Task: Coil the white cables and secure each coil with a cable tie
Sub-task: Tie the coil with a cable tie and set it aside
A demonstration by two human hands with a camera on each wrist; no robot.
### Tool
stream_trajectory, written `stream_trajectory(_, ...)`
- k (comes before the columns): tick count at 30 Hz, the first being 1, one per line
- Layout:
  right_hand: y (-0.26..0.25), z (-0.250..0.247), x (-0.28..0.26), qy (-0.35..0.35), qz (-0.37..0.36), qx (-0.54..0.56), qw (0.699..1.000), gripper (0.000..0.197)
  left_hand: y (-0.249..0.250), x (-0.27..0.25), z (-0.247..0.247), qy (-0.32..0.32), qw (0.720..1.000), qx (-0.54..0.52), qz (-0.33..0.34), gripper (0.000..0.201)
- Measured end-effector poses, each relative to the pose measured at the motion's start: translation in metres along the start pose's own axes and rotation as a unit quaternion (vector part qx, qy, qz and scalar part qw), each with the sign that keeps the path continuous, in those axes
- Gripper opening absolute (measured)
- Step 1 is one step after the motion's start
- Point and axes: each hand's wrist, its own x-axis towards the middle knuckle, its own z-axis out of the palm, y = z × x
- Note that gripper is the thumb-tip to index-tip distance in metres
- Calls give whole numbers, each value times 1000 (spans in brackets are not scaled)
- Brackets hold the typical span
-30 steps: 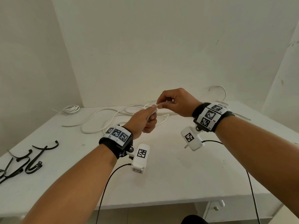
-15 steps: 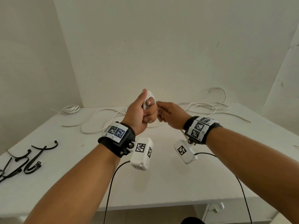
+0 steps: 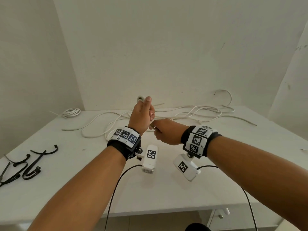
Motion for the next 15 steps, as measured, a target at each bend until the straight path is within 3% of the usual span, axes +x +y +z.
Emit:
stream_trajectory(5,-8,-7,-3,-7,-17,-73,997,32,-12,4,-7,-22,993,110,18,32)
stream_trajectory(8,-12,-20,-5,6,-33,-81,996,29,-15,0,-7,-48,977,208,14,36)
stream_trajectory(10,-12,-28,-8,16,-45,-72,996,26,-18,0,-8,-68,975,210,1,38)
stream_trajectory(15,-4,-40,-11,110,-81,0,991,9,-18,-3,-15,-188,949,250,-34,44)
